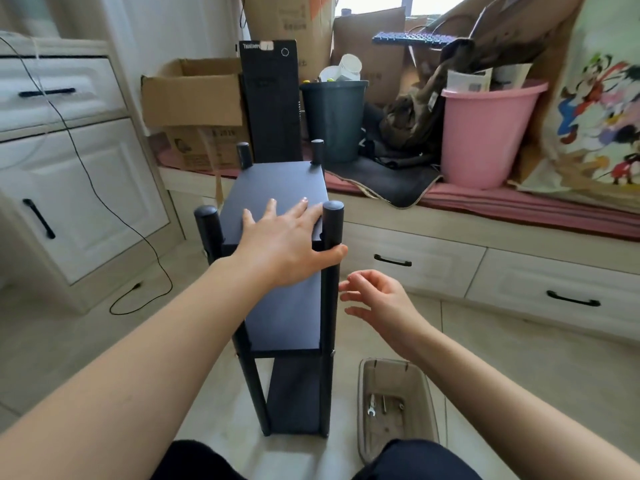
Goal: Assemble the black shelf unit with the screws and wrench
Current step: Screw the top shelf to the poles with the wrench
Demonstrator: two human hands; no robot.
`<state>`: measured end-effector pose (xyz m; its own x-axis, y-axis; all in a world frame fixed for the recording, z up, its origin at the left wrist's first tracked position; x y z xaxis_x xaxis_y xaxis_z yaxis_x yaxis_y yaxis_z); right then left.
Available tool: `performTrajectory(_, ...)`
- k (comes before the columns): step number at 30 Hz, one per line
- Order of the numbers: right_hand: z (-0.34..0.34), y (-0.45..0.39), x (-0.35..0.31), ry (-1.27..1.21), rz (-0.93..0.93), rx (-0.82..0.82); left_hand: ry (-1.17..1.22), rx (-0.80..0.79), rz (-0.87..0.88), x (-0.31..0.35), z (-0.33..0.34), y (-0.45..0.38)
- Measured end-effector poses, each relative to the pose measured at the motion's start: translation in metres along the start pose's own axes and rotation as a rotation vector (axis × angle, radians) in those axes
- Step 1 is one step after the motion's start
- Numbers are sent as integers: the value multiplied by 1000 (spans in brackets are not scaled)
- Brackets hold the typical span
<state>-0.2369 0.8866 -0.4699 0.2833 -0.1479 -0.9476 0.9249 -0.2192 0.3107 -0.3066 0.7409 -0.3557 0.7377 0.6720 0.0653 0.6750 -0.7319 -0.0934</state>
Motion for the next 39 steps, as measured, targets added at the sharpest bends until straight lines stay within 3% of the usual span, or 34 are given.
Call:
performTrajectory(6,45,-13,-3,-46,67,-65,32,-3,-9,-22,-6,14)
performTrajectory(11,92,-25,-5,6,104,-158,115,117,-82,-73,-20,46)
performTrajectory(18,166,-50,13,329,133,-168,292,297,-214,-140,-28,104)
performTrajectory(26,220,-81,38,315,7,-256,584,496,-263,-200,-9,156)
performTrajectory(34,248,-100,57,306,-103,-228,889,659,-376,-237,47,210)
performTrajectory(39,254,-113,100,439,-66,-168,1053,617,-543,-258,133,256)
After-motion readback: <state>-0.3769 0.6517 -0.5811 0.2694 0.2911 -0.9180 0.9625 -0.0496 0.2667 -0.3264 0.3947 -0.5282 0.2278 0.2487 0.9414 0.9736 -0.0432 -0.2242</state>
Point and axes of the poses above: each hand's wrist, its own y-axis away from the middle knuckle, its own z-axis out of the palm, x = y × z, the point moved 5 cm from there along -y, towards the middle knuckle, and after that the axes turned 15 degrees about z, right-handed, at the moved point
